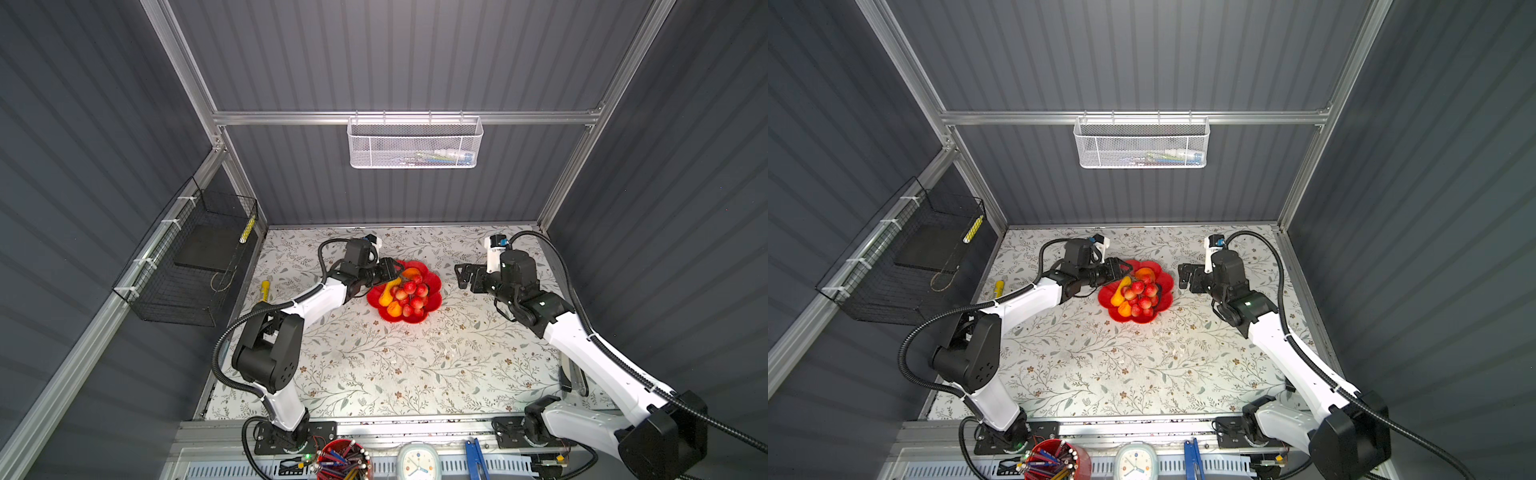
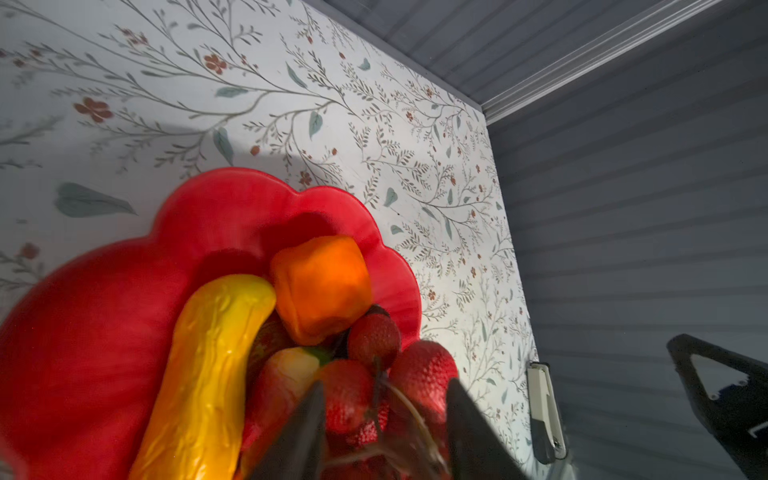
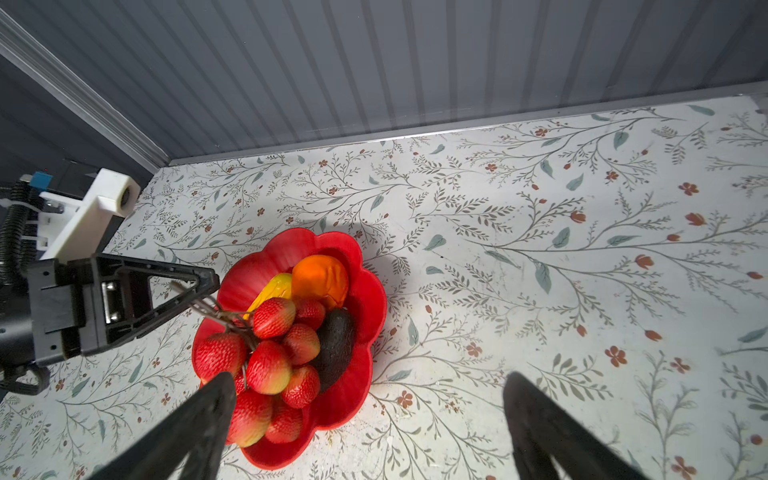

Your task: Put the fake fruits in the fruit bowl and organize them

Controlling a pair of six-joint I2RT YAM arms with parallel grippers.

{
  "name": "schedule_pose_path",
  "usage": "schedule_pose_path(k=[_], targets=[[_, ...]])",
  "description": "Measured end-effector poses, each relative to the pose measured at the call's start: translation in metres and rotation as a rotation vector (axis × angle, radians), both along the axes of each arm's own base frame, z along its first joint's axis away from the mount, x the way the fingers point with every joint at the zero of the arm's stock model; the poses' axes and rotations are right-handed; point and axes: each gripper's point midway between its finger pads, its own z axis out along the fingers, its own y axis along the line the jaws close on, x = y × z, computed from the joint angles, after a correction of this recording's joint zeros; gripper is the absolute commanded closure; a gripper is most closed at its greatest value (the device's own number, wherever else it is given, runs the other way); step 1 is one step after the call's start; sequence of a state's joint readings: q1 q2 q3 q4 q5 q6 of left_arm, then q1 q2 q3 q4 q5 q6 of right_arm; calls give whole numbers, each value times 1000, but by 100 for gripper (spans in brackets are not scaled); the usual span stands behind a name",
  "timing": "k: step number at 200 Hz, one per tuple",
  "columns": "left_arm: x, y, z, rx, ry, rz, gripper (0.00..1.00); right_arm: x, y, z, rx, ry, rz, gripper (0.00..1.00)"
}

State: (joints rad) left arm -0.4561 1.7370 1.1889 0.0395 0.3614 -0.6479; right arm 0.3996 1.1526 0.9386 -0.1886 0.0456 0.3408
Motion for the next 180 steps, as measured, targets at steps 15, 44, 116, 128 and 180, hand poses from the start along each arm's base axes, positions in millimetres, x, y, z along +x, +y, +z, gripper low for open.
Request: schedule_pose_path(k=[15, 44, 116, 128, 180], targets=[[8, 5, 7, 32, -35, 16, 0, 1, -3, 0, -3, -2, -11, 1], [21, 14, 24, 106, -143, 42, 0, 6, -15, -2, -15, -12, -48, 1], [-17, 128, 114, 427, -718, 391, 0, 3, -131, -52, -134, -57, -400, 1], [-29, 159, 103, 528, -751, 464, 0, 0, -149, -71, -183, -57, -447, 1], [-55, 282, -18, 857, -499, 657, 0, 3, -192, -138, -277, -56, -527, 1]])
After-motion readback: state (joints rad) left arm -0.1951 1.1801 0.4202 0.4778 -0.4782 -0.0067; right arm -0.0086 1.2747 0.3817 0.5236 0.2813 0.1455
